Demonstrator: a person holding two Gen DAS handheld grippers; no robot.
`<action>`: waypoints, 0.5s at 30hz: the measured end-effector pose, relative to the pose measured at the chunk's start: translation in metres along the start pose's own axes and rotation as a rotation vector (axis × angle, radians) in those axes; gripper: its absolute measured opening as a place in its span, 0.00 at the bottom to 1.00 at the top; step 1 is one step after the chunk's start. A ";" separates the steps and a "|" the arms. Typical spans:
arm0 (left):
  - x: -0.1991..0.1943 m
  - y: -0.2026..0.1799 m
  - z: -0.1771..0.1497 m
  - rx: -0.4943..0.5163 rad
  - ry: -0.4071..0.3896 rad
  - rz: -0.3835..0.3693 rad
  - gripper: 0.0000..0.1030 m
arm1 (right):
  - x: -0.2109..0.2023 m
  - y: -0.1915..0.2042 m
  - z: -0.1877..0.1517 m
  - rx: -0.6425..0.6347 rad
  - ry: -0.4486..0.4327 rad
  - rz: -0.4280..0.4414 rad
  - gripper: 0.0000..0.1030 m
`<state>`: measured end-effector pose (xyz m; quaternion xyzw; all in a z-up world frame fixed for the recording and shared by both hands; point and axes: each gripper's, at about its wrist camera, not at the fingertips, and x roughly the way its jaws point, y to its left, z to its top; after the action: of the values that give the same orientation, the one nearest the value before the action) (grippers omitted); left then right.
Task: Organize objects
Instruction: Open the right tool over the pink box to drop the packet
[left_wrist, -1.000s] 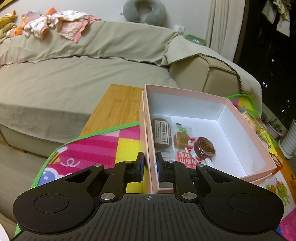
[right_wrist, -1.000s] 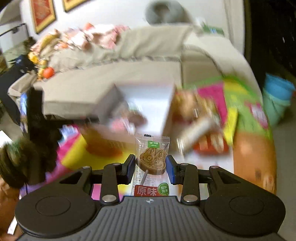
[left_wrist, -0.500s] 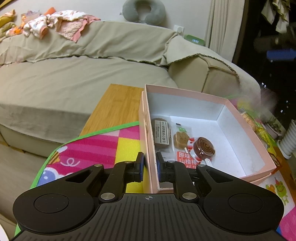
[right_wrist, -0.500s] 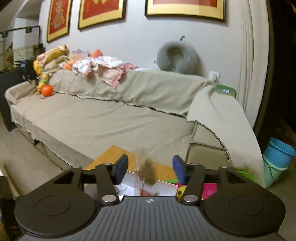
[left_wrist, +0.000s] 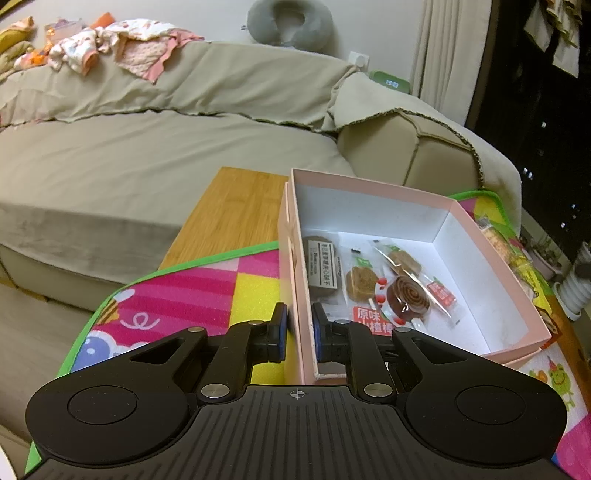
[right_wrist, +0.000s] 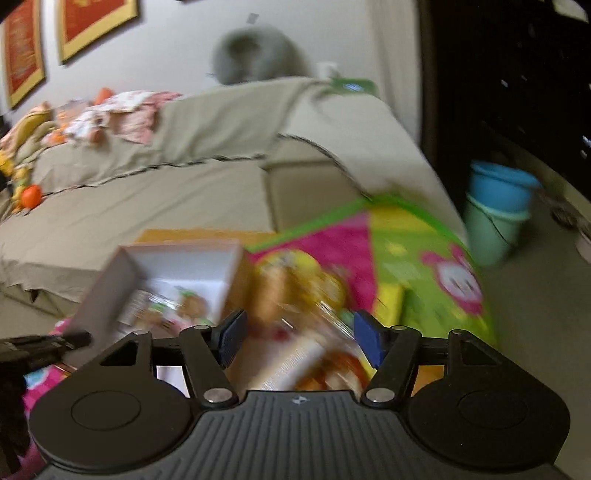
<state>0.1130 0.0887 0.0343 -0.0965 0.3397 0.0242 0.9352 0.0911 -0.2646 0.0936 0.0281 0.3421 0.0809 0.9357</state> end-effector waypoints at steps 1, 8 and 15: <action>0.000 -0.001 0.000 0.001 0.001 0.001 0.15 | 0.001 -0.006 -0.007 0.015 0.009 -0.010 0.62; -0.001 0.001 -0.002 0.006 0.002 0.004 0.15 | 0.017 -0.014 -0.037 0.097 0.078 0.026 0.62; -0.001 0.002 -0.004 0.011 0.004 0.005 0.15 | 0.047 -0.002 -0.030 0.150 0.100 0.070 0.50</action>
<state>0.1094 0.0901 0.0319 -0.0906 0.3418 0.0246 0.9351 0.1077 -0.2588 0.0408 0.1059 0.3925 0.0888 0.9093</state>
